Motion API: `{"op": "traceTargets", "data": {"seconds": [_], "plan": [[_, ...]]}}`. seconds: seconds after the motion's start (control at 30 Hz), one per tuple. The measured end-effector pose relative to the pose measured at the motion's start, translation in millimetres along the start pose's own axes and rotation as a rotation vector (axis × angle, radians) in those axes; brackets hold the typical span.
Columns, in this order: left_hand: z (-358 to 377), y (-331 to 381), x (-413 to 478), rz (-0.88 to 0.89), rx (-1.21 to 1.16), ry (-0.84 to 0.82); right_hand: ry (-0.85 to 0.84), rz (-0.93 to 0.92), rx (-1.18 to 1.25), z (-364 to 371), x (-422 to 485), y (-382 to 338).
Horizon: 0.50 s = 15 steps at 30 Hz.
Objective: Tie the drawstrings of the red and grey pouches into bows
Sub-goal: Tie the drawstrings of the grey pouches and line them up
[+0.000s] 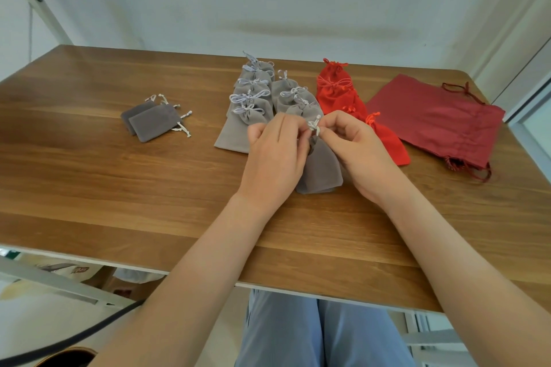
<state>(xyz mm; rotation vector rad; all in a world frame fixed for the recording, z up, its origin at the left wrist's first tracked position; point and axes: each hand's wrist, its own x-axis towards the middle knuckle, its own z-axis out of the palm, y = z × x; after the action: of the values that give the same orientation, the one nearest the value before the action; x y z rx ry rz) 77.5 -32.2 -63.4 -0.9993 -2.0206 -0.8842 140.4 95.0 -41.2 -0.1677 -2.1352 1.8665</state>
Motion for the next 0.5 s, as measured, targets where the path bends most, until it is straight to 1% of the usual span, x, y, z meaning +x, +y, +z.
{"op": "traceTargets", "data": {"seconds": [0.1, 0.23, 0.33, 0.43, 0.5], "plan": [[-1, 0, 0, 0.055, 0.051, -0.013, -0.001, 0.002, -0.006, -1, 1, 2], [-2, -2, -1, 0.119, 0.166, -0.074, 0.012, 0.008, -0.09, -2, 2, 4], [-4, -2, 0, 0.158, 0.2, -0.085, 0.034, 0.033, -0.181, -3, 4, 3], [-9, -1, 0, 0.174, 0.223, -0.1, 0.085, -0.01, -0.326, -7, 5, 5], [-13, -1, 0, 0.165, 0.198, -0.122, 0.115, -0.012, -0.363, -10, 6, 5]]}}
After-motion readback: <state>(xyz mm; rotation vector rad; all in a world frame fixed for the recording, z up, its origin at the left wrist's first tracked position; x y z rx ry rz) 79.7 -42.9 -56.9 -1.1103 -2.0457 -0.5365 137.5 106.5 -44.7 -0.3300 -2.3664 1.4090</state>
